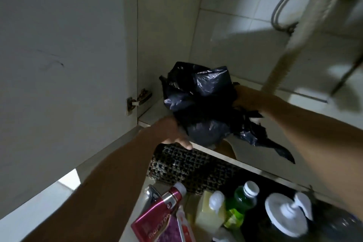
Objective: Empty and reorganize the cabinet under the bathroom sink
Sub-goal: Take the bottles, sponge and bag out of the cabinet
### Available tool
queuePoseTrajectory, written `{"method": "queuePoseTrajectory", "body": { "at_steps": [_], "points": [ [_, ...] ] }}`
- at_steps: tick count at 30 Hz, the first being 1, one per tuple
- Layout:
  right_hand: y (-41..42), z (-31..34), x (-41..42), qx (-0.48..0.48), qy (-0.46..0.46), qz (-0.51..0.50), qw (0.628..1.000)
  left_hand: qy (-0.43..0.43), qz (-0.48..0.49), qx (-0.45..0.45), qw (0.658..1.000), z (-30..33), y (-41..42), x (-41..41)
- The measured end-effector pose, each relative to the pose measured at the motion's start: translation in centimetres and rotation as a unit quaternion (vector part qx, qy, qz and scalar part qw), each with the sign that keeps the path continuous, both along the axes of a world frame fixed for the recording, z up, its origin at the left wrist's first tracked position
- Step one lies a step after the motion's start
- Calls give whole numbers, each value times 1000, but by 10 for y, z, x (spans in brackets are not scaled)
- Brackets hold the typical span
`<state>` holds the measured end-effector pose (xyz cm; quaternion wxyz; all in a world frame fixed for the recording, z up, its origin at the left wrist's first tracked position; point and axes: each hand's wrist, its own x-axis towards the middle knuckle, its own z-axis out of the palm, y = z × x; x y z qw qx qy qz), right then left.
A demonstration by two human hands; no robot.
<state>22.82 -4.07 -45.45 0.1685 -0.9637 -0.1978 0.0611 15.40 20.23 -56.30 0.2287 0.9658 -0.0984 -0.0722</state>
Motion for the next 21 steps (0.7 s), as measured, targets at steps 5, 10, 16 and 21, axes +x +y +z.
{"method": "queuePoseTrajectory", "body": {
  "at_steps": [5,10,16,21],
  "points": [
    [-17,47,-74,-45,48,-28,997,19,-117,-343,932,42,-26,-46],
    [-32,93,-136,-83,7,-50,995,-12,-97,-391,915,89,-80,-77],
    [-74,142,-223,-134,40,-164,977,-15,-138,-427,893,112,-149,-135],
    [-108,141,-297,-166,72,-274,945,52,-190,-491,849,90,-206,-180]
  ]
}}
